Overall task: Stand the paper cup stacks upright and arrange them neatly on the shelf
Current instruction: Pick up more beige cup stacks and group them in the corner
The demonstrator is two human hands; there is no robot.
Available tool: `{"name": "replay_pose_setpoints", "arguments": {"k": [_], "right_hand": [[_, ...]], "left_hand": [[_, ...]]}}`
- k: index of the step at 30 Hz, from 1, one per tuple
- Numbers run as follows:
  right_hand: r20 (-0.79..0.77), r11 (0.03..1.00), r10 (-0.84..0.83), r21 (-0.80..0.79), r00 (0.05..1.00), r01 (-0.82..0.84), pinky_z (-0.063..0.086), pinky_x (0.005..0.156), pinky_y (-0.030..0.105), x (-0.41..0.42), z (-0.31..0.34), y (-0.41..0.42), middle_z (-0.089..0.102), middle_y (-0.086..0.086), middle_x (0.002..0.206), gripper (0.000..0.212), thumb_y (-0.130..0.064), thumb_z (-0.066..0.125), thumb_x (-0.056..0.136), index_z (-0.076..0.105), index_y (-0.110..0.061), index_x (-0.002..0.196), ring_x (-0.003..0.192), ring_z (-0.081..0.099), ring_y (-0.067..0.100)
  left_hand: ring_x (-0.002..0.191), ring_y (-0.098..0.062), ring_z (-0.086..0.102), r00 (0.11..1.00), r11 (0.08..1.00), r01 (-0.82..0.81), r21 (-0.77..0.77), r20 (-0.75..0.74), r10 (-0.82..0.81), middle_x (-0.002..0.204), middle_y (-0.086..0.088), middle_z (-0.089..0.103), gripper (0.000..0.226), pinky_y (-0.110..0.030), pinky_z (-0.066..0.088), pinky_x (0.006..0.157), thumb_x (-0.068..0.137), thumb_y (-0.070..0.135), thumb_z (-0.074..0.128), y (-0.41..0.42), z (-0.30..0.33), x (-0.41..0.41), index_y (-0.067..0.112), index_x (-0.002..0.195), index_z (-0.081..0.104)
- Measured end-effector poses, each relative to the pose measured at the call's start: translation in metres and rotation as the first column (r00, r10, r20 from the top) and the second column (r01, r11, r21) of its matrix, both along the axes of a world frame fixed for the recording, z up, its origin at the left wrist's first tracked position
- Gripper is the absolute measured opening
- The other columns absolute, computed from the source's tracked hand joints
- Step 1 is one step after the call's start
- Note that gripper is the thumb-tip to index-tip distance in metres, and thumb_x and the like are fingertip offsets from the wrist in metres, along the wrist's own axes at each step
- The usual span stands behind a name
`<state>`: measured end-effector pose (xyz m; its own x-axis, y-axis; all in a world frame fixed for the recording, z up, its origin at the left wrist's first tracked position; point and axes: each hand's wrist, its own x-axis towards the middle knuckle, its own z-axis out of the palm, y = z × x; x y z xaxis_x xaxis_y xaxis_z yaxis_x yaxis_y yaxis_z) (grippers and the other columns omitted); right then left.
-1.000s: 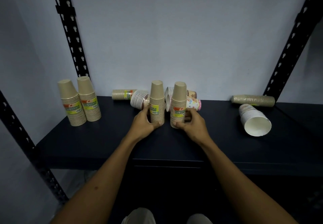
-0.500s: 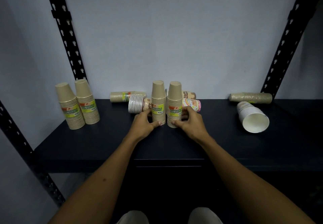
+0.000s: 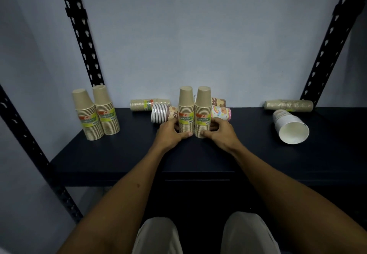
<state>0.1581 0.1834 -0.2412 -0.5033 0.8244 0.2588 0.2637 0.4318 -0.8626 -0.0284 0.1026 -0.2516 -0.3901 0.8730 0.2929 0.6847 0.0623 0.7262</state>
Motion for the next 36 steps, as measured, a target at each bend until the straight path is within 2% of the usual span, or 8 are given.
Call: {"name": "replay_pose_setpoints", "arguments": {"k": [8, 11, 13, 15, 19, 27, 31, 36], "right_hand": [[-0.040, 0.998, -0.041, -0.040, 0.998, 0.039, 0.049, 0.064, 0.009, -0.001, 0.000, 0.002, 0.067, -0.005, 0.095, 0.041, -0.013, 0.082, 0.072, 0.062, -0.012, 0.108, 0.081, 0.063, 0.003], [-0.008, 1.000, 0.000, -0.020, 1.000, 0.000, 0.051, 0.072, 0.010, 0.002, 0.000, 0.004, 0.068, -0.007, 0.099, 0.042, -0.011, 0.077, 0.076, 0.063, -0.013, 0.116, 0.088, 0.064, 0.003], [-0.018, 0.999, 0.018, -0.027, 1.000, -0.018, 0.055, 0.083, 0.021, 0.004, -0.001, 0.007, 0.070, -0.007, 0.102, 0.044, -0.008, 0.075, 0.076, 0.064, -0.014, 0.119, 0.092, 0.065, 0.006], [-0.044, 0.999, 0.032, -0.037, 0.999, -0.033, 0.056, 0.086, 0.025, 0.004, -0.003, 0.008, 0.070, -0.006, 0.102, 0.045, -0.004, 0.074, 0.076, 0.064, -0.014, 0.118, 0.093, 0.066, 0.008], [-0.052, 0.999, 0.032, -0.027, 0.998, -0.034, 0.052, 0.075, 0.013, 0.003, -0.004, 0.010, 0.069, -0.005, 0.096, 0.040, -0.007, 0.077, 0.077, 0.065, -0.013, 0.114, 0.088, 0.065, 0.007], [-0.021, 0.999, 0.030, 0.021, 0.999, -0.029, 0.054, 0.088, 0.025, 0.003, -0.010, 0.010, 0.071, -0.004, 0.104, 0.043, -0.012, 0.077, 0.078, 0.064, -0.011, 0.119, 0.095, 0.066, 0.007], [-0.001, 0.995, 0.064, 0.079, 0.998, -0.064, 0.052, 0.080, 0.012, 0.002, -0.008, 0.004, 0.072, -0.005, 0.100, 0.039, -0.011, 0.077, 0.078, 0.067, -0.013, 0.116, 0.091, 0.066, 0.002], [0.032, 0.987, 0.122, 0.098, 0.992, -0.125, 0.048, 0.074, 0.007, -0.001, -0.004, -0.003, 0.070, -0.008, 0.100, 0.038, -0.011, 0.077, 0.078, 0.067, -0.016, 0.115, 0.090, 0.065, -0.002]], "left_hand": [[0.084, -0.005, 0.062, 1.000, 1.000, -0.007, 0.008, 0.008, 0.007, 0.094, 0.010, 0.068, 0.060, -0.037, 0.056, 0.080, 0.061, 0.049, 0.082, 0.002, -0.001, 0.000, 0.023, 0.112, 0.065], [0.086, -0.005, 0.062, 1.000, 1.000, -0.004, -0.013, -0.003, 0.004, 0.097, 0.011, 0.067, 0.060, -0.037, 0.055, 0.081, 0.062, 0.051, 0.081, 0.001, 0.001, 0.001, 0.024, 0.113, 0.063], [0.091, -0.004, 0.061, 1.000, 0.999, 0.015, -0.030, -0.020, -0.016, 0.102, 0.013, 0.067, 0.060, -0.037, 0.054, 0.085, 0.062, 0.055, 0.077, 0.001, 0.002, 0.001, 0.028, 0.114, 0.062], [0.095, -0.006, 0.060, 0.998, 0.998, 0.040, -0.049, -0.046, -0.042, 0.105, 0.013, 0.065, 0.056, -0.040, 0.051, 0.088, 0.062, 0.057, 0.070, 0.000, 0.001, 0.001, 0.031, 0.111, 0.062], [0.098, -0.009, 0.058, 0.996, 0.997, 0.052, -0.054, -0.068, -0.056, 0.108, 0.008, 0.063, 0.041, -0.039, 0.051, 0.089, 0.077, 0.039, 0.069, 0.002, -0.002, -0.003, 0.024, 0.114, 0.061], [0.103, -0.009, 0.059, 0.998, 0.999, 0.046, -0.025, -0.036, -0.046, 0.111, 0.007, 0.066, 0.040, -0.032, 0.049, 0.092, 0.081, 0.030, 0.073, -0.001, -0.005, -0.003, 0.021, 0.119, 0.062], [0.116, -0.014, 0.057, 0.997, 1.000, 0.011, 0.015, -0.080, -0.010, 0.126, 0.004, 0.063, 0.051, -0.030, 0.046, 0.098, 0.081, 0.027, 0.073, -0.007, -0.002, 0.002, 0.021, 0.129, 0.056], [0.108, -0.008, 0.060, 1.000, 0.999, -0.023, 0.044, 0.020, 0.022, 0.119, 0.008, 0.065, 0.052, -0.022, 0.047, 0.090, 0.079, 0.026, 0.076, -0.015, 0.001, 0.002, 0.021, 0.126, 0.055]]}}
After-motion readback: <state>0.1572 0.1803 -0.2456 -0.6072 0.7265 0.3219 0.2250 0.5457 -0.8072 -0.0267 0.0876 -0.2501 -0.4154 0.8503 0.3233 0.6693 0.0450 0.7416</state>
